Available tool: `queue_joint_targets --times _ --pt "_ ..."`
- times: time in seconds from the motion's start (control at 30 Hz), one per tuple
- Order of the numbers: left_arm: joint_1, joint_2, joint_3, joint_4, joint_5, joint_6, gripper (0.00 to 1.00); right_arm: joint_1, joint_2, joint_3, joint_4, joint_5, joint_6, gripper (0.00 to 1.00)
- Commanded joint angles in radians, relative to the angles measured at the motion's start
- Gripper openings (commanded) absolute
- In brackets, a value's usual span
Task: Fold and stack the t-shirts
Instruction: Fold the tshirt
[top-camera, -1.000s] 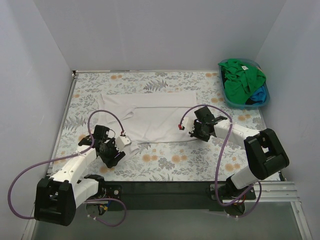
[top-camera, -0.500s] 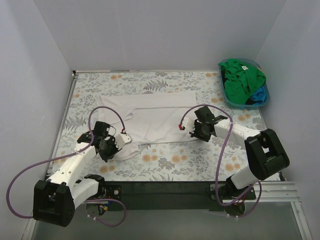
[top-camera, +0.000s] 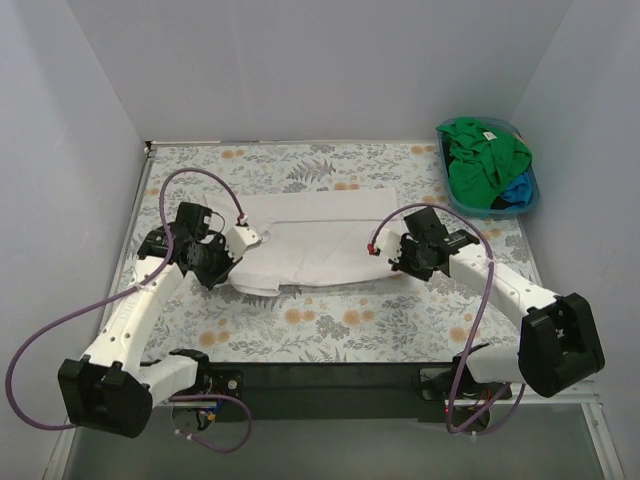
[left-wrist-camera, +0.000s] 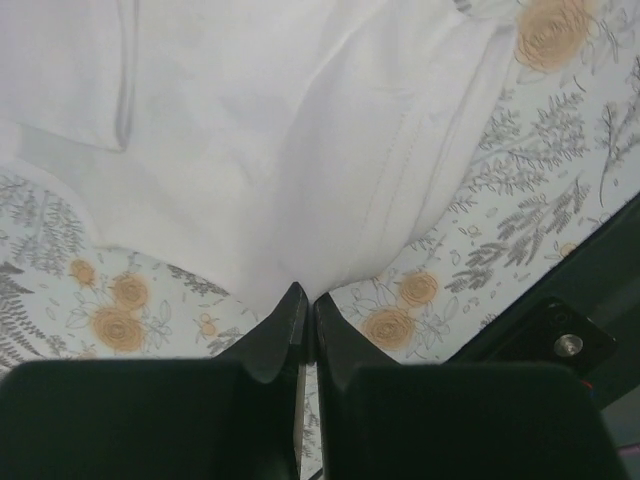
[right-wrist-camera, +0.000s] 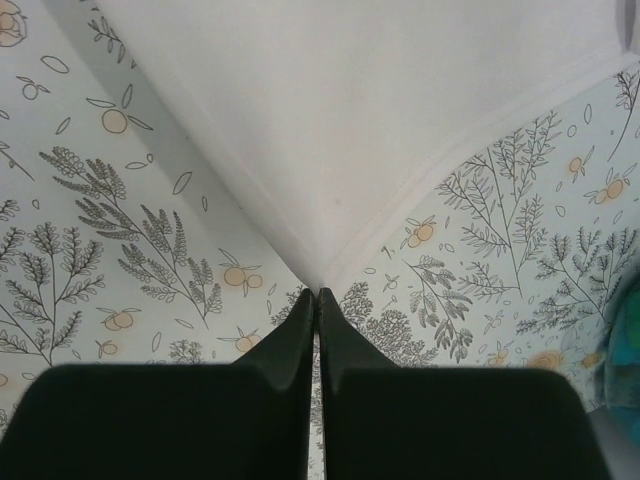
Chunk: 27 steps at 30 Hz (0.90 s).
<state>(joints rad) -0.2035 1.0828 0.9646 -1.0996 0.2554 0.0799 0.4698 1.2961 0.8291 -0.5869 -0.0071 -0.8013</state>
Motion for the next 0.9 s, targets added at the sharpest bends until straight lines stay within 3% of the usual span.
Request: queue_joint_targets --times 0.0,0.33,0.53,0.87 --pt "0.032 0.086 0.118 0.064 0.007 -0.015 0.00 -0.043 0.055 0.108 -0.040 -0.019 -0.036 0.01" --pt "0.160 0.385 0.344 0.175 0.010 0.035 0.00 -0.115 0.256 0.329 -0.057 -0.065 -0.108 0.01" --pt "0.184 0.531 0.448 0.218 0.022 0.037 0.00 -0.143 0.380 0.412 -0.059 -0.059 -0.137 0.01" --pt "0.187 0.658 0.490 0.265 0.012 0.035 0.00 -0.160 0.526 0.545 -0.057 -0.056 -0.147 0.01"
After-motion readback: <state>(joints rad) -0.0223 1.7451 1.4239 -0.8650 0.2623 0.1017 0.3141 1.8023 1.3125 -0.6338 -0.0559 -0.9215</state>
